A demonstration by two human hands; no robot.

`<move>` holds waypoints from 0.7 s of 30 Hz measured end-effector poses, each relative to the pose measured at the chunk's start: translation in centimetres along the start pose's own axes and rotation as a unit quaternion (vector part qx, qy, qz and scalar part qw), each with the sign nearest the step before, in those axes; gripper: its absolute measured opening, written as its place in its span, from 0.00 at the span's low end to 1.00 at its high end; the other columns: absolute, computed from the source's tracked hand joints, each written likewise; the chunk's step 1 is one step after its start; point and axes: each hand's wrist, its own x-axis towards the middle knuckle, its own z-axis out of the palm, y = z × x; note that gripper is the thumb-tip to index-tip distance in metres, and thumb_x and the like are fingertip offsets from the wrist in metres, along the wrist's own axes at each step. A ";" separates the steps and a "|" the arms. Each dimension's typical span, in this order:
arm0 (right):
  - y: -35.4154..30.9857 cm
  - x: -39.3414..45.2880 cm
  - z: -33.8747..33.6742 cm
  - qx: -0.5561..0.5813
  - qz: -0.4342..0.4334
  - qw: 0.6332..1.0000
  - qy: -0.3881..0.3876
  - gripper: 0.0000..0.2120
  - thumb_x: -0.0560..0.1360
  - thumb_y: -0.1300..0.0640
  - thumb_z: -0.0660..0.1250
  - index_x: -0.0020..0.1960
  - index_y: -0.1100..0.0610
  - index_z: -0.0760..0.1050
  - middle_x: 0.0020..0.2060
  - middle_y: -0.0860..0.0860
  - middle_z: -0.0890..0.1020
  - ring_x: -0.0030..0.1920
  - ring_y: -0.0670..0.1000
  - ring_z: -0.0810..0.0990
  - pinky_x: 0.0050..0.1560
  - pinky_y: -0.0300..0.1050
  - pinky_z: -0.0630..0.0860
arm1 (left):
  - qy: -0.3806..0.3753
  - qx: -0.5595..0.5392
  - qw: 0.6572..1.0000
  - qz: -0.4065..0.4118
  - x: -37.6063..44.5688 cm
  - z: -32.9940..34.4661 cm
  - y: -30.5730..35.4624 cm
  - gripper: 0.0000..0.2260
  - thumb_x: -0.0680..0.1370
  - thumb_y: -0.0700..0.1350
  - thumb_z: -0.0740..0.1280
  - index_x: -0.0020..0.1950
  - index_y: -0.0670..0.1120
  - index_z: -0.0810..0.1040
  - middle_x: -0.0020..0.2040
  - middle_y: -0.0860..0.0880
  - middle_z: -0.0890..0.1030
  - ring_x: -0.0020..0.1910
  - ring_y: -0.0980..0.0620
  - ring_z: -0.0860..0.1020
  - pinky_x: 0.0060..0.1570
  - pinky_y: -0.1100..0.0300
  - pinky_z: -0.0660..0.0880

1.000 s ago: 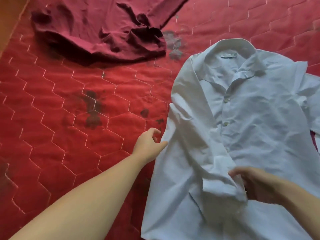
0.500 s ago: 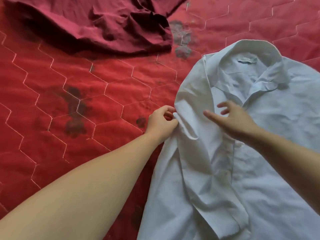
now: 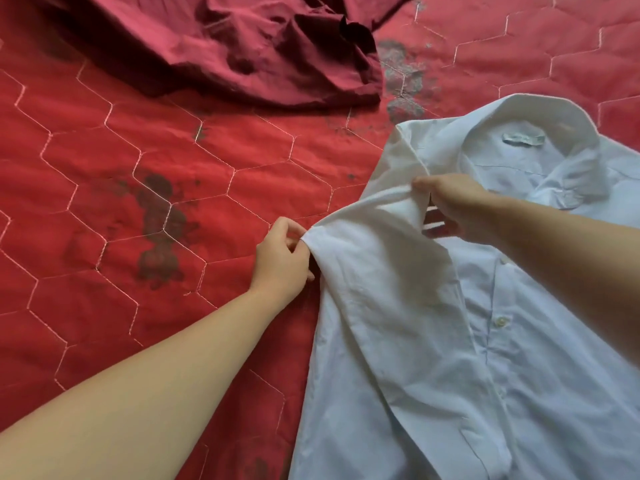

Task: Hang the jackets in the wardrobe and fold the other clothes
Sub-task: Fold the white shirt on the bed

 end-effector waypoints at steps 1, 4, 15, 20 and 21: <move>0.0 0.2 0.1 -0.031 0.005 1.000 -0.003 0.11 0.76 0.50 0.63 0.44 0.55 0.79 0.35 0.51 0.79 0.29 0.50 0.79 0.31 0.40 0.77 | -0.016 -0.026 0.999 -0.027 0.2 -0.2 -0.1 0.07 0.77 0.37 0.62 0.43 0.49 0.72 0.27 0.54 0.78 0.20 0.54 0.76 0.21 0.63 0.71; -0.8 0.9 0.8 -0.121 -0.057 0.990 0.036 0.23 0.71 0.36 0.66 0.43 0.57 0.79 0.36 0.53 0.76 0.36 0.53 0.77 0.39 0.46 0.76 | -0.062 -0.085 0.991 -0.078 0.6 -0.7 -0.1 0.05 0.78 0.38 0.63 0.45 0.47 0.74 0.23 0.54 0.76 0.20 0.57 0.74 0.20 0.65 0.70; -3.5 3.7 3.8 -0.148 -0.120 0.962 0.195 0.16 0.77 0.46 0.61 0.46 0.58 0.78 0.37 0.54 0.79 0.33 0.54 0.76 0.35 0.44 0.74 | -0.113 -0.044 0.992 -0.036 0.5 -2.3 -0.5 0.07 0.77 0.37 0.66 0.39 0.45 0.74 0.29 0.51 0.81 0.22 0.53 0.76 0.22 0.62 0.72; -2.2 2.9 3.8 -0.197 -0.128 0.966 0.105 0.21 0.71 0.41 0.69 0.30 0.55 0.70 0.24 0.47 0.70 0.25 0.47 0.68 0.24 0.38 0.64 | -0.070 0.055 0.996 0.019 0.6 -3.7 -1.3 0.09 0.76 0.39 0.65 0.38 0.51 0.78 0.30 0.53 0.80 0.22 0.56 0.74 0.24 0.65 0.68; -2.5 2.9 4.0 -0.193 -0.107 0.973 0.068 0.18 0.72 0.44 0.70 0.32 0.54 0.72 0.26 0.48 0.72 0.26 0.47 0.70 0.25 0.37 0.66 | -0.040 0.021 0.999 0.004 0.8 -3.5 -0.9 0.09 0.76 0.41 0.64 0.39 0.51 0.78 0.30 0.53 0.80 0.22 0.55 0.74 0.24 0.63 0.69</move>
